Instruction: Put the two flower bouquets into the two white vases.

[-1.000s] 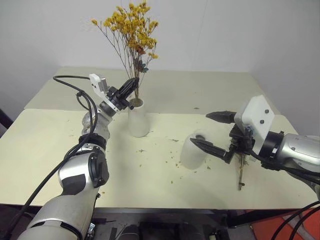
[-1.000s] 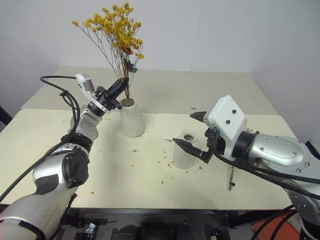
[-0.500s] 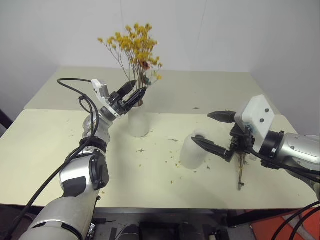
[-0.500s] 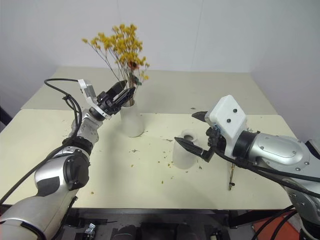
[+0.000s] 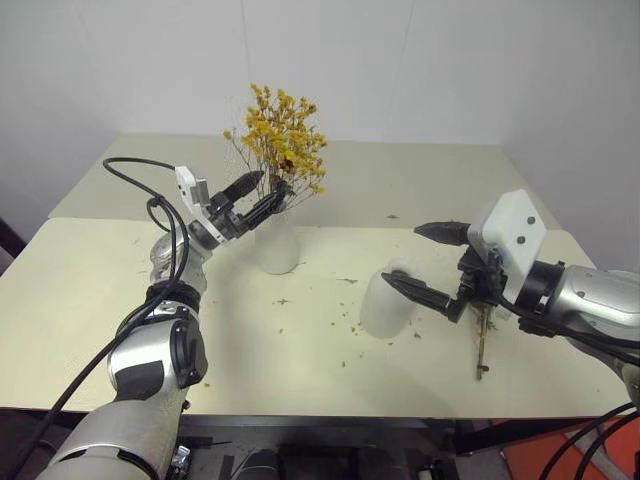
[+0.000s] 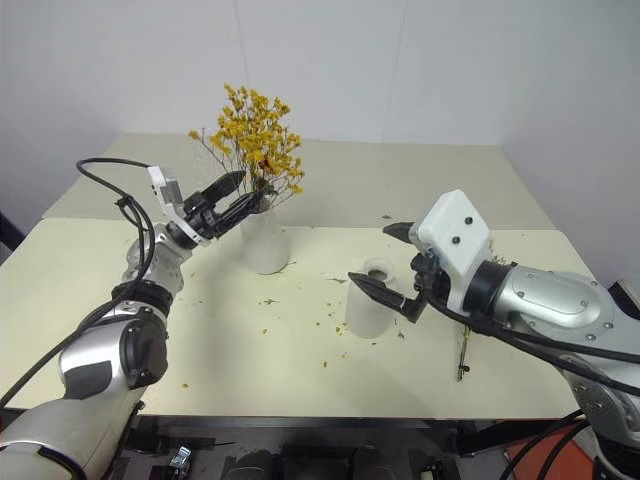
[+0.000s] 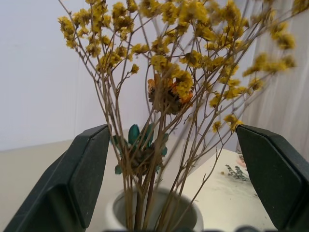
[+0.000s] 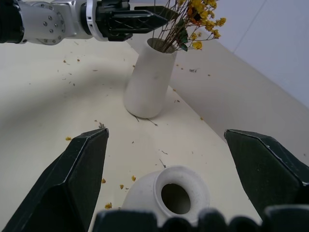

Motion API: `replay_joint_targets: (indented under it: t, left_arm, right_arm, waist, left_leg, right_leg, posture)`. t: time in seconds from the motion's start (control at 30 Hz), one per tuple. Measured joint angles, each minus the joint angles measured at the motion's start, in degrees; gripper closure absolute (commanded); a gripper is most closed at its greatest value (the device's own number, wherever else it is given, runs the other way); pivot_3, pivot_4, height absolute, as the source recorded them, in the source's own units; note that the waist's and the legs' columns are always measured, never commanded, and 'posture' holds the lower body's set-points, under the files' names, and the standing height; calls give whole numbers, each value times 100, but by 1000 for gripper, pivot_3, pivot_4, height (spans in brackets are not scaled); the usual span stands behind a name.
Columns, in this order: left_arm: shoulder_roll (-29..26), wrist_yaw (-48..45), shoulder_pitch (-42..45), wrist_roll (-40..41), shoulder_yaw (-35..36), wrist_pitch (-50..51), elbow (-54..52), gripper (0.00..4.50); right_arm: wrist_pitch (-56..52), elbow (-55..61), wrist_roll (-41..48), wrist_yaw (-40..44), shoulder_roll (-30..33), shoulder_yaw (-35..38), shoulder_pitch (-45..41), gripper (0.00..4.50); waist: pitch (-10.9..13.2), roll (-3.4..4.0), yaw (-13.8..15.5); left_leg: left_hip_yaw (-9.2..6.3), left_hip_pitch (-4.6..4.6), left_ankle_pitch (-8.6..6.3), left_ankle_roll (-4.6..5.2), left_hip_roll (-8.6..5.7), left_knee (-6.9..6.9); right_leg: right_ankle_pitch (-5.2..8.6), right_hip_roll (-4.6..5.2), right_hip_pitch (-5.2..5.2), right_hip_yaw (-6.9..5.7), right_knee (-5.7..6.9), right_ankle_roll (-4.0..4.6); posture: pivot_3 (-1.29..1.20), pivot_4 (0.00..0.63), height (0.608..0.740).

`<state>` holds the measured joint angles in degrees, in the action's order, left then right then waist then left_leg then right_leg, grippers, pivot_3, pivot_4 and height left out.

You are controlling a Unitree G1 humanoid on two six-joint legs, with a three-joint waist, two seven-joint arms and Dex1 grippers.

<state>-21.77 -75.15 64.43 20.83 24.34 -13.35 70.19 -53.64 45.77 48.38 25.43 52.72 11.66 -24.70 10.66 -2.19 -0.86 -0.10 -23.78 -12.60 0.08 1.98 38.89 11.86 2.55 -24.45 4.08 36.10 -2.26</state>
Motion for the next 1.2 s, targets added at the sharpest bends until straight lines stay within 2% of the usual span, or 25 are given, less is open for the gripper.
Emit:
replay_joint_targets:
  t: [0.33, 0.5, 0.67, 0.8, 0.87, 1.0, 1.2]
  left_arm:
    - [-375, -641, -444, 443, 38, 635, -959, 35]
    - [-657, -785, -1088, 765, 18, 1137, -2232, 35]
    - [-1203, -517, -2240, 1081, -6, 1940, -4050, 35]
    - [-2078, -389, -2697, 1060, -563, 2773, -5863, 35]
    - [-2269, -426, -2716, 1085, -844, 3030, -6581, 35]
    - [-2232, -294, -2709, 1077, -1438, 3442, -7171, 35]
    - [-1832, -269, -2389, 612, -2463, 3247, -7128, 35]
  right_arm:
    - [87, -112, -158, 89, -91, -114, -26, 0]
    - [106, -141, -214, 153, -121, -161, -50, 0]
    - [45, -147, -191, 46, -112, 72, 32, 0]
    - [-253, -184, -41, -27, 125, 725, 339, 0]
    - [-464, -231, 25, -29, 273, 1152, 639, 0]
    - [-888, -300, -26, -102, 416, 1688, 1316, 0]
    - [-1647, -796, -357, -720, 366, 1684, 1577, 0]
  waist:
    - [0, 0, -14]
    - [0, 1, -26]
    - [0, 1, -41]
    - [0, 0, 57]
    - [-2, 2, 112]
    - [-3, 0, 118]
    - [-4, 1, 6]
  left_leg:
    - [0, 2, 0, 0, 3, 1]
    - [0, 3, 0, 0, 6, -1]
    - [0, 3, 0, 0, 10, -2]
    - [0, 5, 0, 0, 5, 0]
    - [6, 17, 0, 0, -1, 0]
    - [9, 32, 0, 0, 4, 0]
    - [12, 31, 0, 0, 7, -3]
  right_leg:
    - [0, -1, 0, 0, 2, 1]
    - [0, -1, 0, 0, 2, 2]
    - [0, -2, -3, -1, 3, 4]
    - [1, 7, 8, -4, -4, 4]
    - [4, 14, 19, -2, -6, 2]
    - [20, 5, 23, 2, -1, -21]
    - [23, -5, 17, 10, 0, -24]
  posture:
    - [0, 150, 740]
    - [0, 150, 740]
    - [0, 150, 740]
    - [0, 150, 740]
    - [0, 150, 740]
    - [0, 150, 740]
    - [0, 150, 740]
